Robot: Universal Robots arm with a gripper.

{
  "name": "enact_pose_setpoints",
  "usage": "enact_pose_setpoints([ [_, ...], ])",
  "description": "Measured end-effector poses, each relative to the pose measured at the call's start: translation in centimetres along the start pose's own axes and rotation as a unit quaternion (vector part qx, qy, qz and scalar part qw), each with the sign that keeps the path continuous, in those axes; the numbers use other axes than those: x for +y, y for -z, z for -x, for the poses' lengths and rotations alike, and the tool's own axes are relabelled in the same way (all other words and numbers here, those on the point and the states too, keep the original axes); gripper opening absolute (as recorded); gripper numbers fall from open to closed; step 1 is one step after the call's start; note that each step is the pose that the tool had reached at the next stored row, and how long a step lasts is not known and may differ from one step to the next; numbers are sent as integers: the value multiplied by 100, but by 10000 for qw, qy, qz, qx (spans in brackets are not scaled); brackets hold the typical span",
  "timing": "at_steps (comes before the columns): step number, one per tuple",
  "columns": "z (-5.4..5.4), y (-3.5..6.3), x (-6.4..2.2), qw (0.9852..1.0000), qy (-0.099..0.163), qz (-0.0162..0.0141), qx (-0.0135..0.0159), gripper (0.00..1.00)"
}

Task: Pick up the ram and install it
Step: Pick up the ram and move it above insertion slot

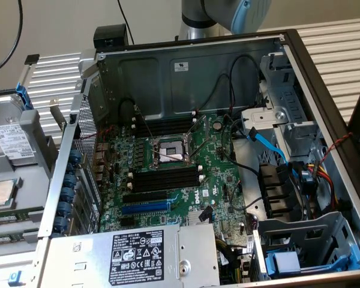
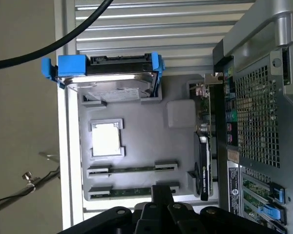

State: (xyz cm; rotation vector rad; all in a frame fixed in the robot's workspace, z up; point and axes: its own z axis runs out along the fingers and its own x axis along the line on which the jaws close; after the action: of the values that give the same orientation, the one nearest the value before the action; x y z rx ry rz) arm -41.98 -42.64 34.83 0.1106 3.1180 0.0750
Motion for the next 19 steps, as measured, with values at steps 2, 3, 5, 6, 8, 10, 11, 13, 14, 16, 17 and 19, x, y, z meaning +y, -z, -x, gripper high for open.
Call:
enact_pose_setpoints([
  [2, 1, -34, -25, 10000, 0, 0, 1, 11],
  [3, 2, -52, -39, 10000, 0, 0, 0, 11],
  [5, 3, -87, -67, 10000, 0, 0, 0, 11],
  [6, 3, -105, -82, 10000, 0, 0, 0, 11],
  [8, 4, -140, -110, 10000, -1, 0, 0, 11],
  [10, 6, -175, -143, 10000, -1, 0, 0, 11],
  [11, 7, -193, -160, 10000, -1, 0, 0, 11],
  [13, 8, -227, -193, 10000, -1, 0, 0, 11],
  [14, 9, -245, -210, 10000, -2, 0, 0, 11],
  [16, 11, -279, -243, 10000, -1, 0, 0, 11],
  [17, 12, -297, -259, 10000, -2, 0, 0, 11],
  [19, 13, -332, -293, 10000, -2, 0, 0, 11],
])
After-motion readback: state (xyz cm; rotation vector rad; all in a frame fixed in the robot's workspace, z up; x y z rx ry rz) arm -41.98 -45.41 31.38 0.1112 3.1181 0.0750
